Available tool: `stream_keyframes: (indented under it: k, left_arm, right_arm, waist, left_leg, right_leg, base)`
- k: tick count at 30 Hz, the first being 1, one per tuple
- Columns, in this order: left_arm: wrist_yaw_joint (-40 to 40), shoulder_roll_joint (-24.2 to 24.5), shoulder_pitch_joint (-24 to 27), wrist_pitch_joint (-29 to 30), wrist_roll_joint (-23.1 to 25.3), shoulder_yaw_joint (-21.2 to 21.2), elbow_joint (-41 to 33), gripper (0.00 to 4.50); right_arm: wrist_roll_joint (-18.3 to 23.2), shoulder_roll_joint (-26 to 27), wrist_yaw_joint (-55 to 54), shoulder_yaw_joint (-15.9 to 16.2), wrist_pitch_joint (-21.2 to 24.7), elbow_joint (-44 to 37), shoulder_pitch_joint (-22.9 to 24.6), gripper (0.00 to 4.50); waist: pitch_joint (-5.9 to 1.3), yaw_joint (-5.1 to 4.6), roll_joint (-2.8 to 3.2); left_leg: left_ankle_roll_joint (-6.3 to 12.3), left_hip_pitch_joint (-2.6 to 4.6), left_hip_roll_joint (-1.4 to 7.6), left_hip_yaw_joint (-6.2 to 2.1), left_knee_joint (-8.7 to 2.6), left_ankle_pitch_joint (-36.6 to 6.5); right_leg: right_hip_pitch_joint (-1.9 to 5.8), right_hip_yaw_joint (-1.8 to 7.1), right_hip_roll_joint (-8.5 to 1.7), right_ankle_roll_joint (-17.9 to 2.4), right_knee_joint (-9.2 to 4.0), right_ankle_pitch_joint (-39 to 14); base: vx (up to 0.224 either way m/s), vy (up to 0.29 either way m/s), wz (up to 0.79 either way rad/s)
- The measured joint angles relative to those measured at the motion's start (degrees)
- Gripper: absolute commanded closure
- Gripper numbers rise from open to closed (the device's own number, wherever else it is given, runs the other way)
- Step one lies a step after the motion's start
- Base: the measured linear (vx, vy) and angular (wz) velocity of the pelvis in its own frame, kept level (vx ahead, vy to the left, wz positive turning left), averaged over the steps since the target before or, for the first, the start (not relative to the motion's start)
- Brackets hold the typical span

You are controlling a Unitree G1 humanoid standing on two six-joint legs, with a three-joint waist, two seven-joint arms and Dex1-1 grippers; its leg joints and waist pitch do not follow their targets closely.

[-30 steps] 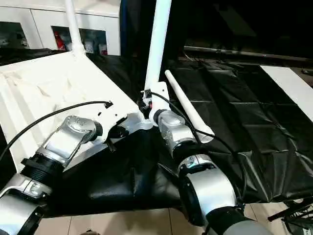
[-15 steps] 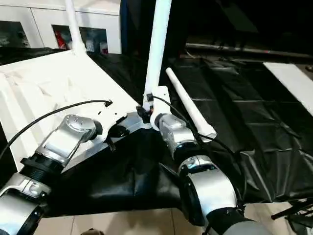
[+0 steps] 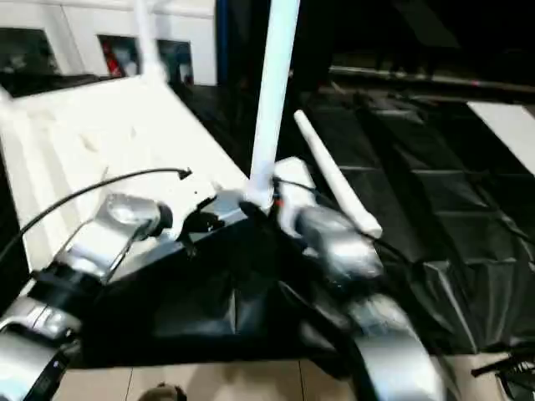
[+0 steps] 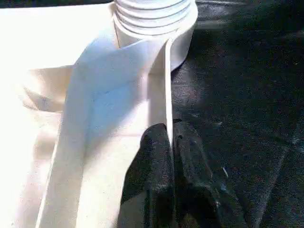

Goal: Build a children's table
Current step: Insert table leg to table base

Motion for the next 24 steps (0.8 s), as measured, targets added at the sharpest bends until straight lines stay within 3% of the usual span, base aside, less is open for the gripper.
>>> stream_keyframes:
  k: [3,9,15,19,20,21,22,24]
  left_arm:
    - [1.2,0.3,0.9,-1.0,-0.3,0.5,-0.3,4.50]
    - [8.1,-1.8,3.1,-2.5,-0.7,4.0,-0.5,4.50]
    - [13.3,-2.7,7.0,-1.9,-1.3,8.5,-5.3,4.50]
    - [15.5,-2.9,8.2,-0.8,-1.7,9.4,-7.4,4.50]
    - [15.9,-2.9,8.3,-0.8,-1.7,9.4,-7.4,4.50]
    - [16.0,-3.0,8.2,-0.8,-1.6,9.3,-7.7,4.50]
    - [16.0,-3.2,8.3,-0.8,-1.7,9.3,-7.9,4.50]
    - [15.9,-3.6,8.3,-0.5,-1.7,9.2,-8.0,4.50]
  right_arm:
    - [0.7,-2.3,0.3,0.0,2.6,-9.6,4.5,0.04]
    - [2.7,-0.7,-5.7,-4.5,9.6,-23.2,12.0,0.04]
    - [-0.1,2.8,-17.1,-9.5,5.8,-23.8,14.8,0.04]
    - [-0.8,2.9,-18.2,-8.6,5.4,-23.4,15.2,0.04]
    - [-0.8,3.0,-18.3,-8.1,5.4,-23.4,15.2,0.04]
    - [-0.8,3.2,-18.3,-7.9,5.4,-23.4,15.4,0.04]
    - [-0.8,3.3,-18.3,-7.6,5.4,-23.4,15.5,0.04]
    - [-0.6,4.1,-18.0,-6.7,5.4,-23.4,15.4,0.04]
  waist:
    - [0.10,-0.27,0.16]
    - [0.24,-1.47,0.42]
    - [0.25,-2.41,0.43]
    - [0.27,-2.13,0.45]
    - [0.27,-2.21,0.53]
    - [0.22,-2.64,0.82]
    - [0.36,-2.77,1.07]
    - [0.74,-2.85,1.72]
  left_leg:
    - [-0.35,0.07,0.02,0.00,-0.03,-0.1]
    - [-0.45,0.20,0.01,-0.02,0.00,-0.1]
    - [-0.42,-0.03,-0.04,-0.01,-0.01,0.0]
    - [-0.06,-0.08,-0.06,0.01,0.01,0.0]
    - [0.07,-0.62,-0.28,-0.52,0.02,0.0]
    - [0.17,-0.94,-0.41,-1.54,0.24,0.0]
    - [0.28,-1.13,-0.40,-2.22,0.32,0.1]
    - [0.44,-1.17,-0.43,-3.46,0.44,0.0]
  right_leg:
    - [0.00,0.00,0.01,-0.1,0.01,0.0]
    - [-0.07,0.17,0.05,-0.1,0.03,0.4]
    - [-0.69,0.58,0.17,-0.1,0.07,0.5]
    - [-0.81,0.75,0.24,-0.1,0.07,0.5]
    - [-0.68,0.24,0.10,-0.1,-0.01,0.5]
    - [-0.37,-0.84,-0.05,-0.1,-0.41,0.5]
    - [0.25,-1.73,-0.12,-0.1,-0.98,0.5]
    - [2.25,-3.92,-0.31,-0.1,-2.37,0.5]
  base:
    - [0.000,0.000,0.00]
    - [0.000,0.000,0.00]
    - [0.000,0.000,0.00]
    - [0.000,0.000,0.00]
    - [0.000,0.000,0.00]
    - [0.006,-0.005,0.23]
    - [0.012,0.002,0.42]
    - [0.016,0.006,0.41]
